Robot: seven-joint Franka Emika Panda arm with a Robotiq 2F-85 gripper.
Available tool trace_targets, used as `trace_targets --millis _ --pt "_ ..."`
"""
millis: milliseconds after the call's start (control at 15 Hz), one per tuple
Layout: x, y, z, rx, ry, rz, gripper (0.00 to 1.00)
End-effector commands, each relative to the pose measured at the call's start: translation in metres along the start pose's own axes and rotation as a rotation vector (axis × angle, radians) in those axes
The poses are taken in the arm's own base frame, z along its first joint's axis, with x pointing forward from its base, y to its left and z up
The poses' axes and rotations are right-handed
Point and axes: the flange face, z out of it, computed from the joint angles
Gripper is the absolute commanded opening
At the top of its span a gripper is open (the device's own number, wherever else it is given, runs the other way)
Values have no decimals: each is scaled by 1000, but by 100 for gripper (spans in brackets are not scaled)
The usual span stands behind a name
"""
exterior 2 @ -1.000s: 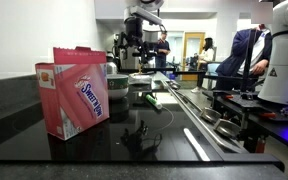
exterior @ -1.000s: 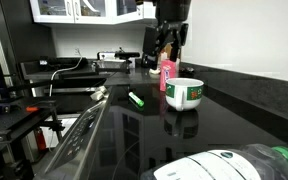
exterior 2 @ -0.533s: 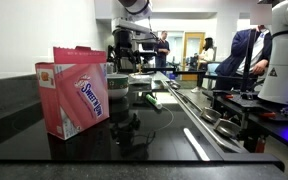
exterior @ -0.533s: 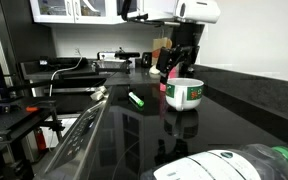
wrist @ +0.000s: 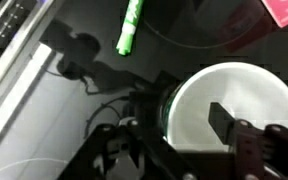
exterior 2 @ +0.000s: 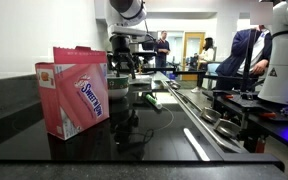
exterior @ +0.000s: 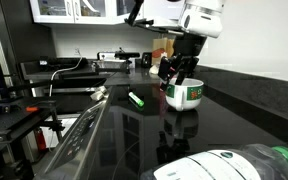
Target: Move the mug cup to the right then to the left
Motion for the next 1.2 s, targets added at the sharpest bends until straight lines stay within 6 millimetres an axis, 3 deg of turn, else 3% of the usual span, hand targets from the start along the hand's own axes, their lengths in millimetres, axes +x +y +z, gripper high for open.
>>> trace_targets --millis 0,267,400,733,1133 --pt "4 -3 -2 -31 -14 26 41" --pt "5 -1 0 -41 -12 22 10" --pt "7 2 -1 -41 -15 31 0" --pt "20 16 -14 18 -30 72 3" --pt "50 63 -40 120 -38 115 3"
